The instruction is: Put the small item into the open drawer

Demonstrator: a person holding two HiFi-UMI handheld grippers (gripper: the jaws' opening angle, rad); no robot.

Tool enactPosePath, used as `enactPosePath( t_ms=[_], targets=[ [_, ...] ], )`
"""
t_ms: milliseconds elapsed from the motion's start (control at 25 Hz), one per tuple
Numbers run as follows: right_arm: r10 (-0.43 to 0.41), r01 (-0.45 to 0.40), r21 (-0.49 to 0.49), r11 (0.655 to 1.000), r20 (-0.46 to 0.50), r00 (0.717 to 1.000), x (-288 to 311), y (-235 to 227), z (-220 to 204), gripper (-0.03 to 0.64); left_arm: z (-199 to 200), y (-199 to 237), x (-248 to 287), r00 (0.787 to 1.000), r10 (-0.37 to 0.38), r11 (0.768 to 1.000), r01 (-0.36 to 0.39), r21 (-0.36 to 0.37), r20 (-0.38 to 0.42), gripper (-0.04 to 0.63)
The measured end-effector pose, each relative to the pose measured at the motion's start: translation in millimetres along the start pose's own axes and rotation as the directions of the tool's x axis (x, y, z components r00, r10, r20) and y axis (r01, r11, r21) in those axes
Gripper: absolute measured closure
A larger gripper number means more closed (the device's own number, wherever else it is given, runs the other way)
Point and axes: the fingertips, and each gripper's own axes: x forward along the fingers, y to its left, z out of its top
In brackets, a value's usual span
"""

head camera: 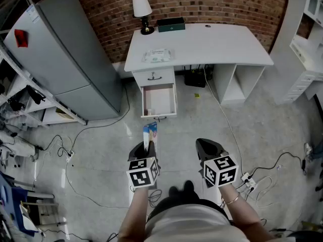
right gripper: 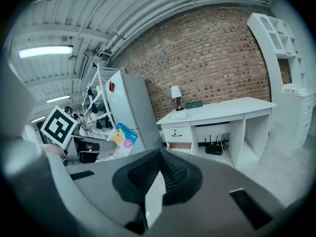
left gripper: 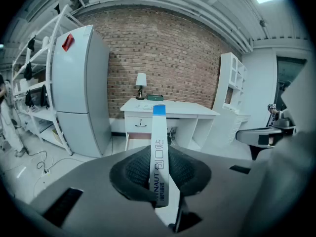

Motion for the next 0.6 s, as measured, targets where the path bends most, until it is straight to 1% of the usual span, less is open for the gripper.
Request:
enactPosePath(
  t_ms=[200,320,600],
  targets=[
    [0.056,-0.056,0.025,0.998,0.012,0.998,3.1,-7.7,2.3,0.612,2.6,-5.9,5.1,1.0,-0.001,1.0,0.001,-0.007,0.014,0.502],
    [0.083,-0.084,0.051,0.995,0.019,0.996,-0.1,-10.3,3.1,0.611,3.8,-4.4,5.0,1.0,0.002,1.0,-0.001,-0.029,0.024,0.502],
    [0.097,-0.098,0.064,0.993,0.016,0.995,0.4,-21.6,5.2,0.611,13.1,2.6,7.2,0.998,0.024,0.997,-0.019,-0.075,0.057,0.502]
  ],
)
